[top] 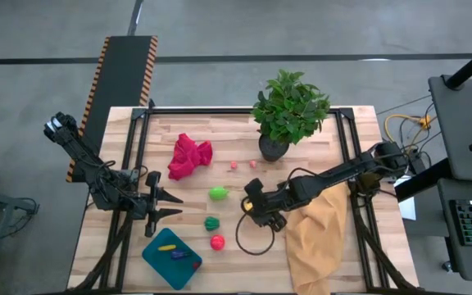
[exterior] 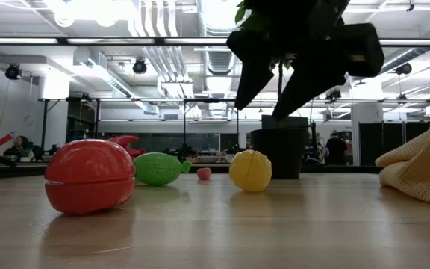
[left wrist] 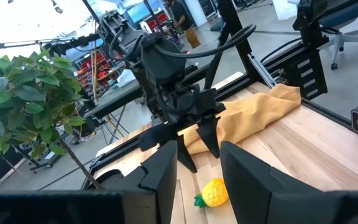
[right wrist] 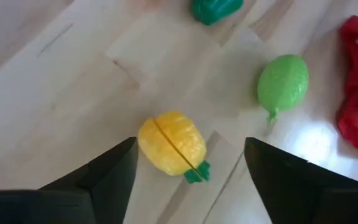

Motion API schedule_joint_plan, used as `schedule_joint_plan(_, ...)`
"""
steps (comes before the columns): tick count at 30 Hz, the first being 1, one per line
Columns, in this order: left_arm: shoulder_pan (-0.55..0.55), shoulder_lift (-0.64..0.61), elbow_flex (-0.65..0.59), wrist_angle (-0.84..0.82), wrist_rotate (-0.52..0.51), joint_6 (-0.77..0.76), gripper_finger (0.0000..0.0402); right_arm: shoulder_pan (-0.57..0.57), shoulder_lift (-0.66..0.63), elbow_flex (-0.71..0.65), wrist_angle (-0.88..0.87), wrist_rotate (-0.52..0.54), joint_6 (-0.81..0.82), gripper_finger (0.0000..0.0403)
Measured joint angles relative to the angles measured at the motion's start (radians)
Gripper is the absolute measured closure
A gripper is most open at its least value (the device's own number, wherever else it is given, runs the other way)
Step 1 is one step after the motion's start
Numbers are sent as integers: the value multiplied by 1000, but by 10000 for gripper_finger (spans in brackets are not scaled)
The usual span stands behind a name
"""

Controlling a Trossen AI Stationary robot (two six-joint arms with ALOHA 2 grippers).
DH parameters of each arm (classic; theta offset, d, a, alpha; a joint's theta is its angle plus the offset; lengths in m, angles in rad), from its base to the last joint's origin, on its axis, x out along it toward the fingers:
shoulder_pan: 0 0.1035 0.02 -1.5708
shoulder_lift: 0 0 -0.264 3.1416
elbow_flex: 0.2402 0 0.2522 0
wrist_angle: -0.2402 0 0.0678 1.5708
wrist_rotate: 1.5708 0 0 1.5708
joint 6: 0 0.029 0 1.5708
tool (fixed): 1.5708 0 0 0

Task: Pick and placing Produce into tupperware
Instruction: Put the yellow pineapple into the blue bin

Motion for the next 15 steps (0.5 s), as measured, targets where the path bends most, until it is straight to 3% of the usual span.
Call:
schedule_joint_plan(6,0,0,0,0,0,0,292,1,0,-3,7,-3,-129,80)
schedule_joint_plan(15,0,0,0,0,0,0,292,1,65,-43,107,-36,-210,94)
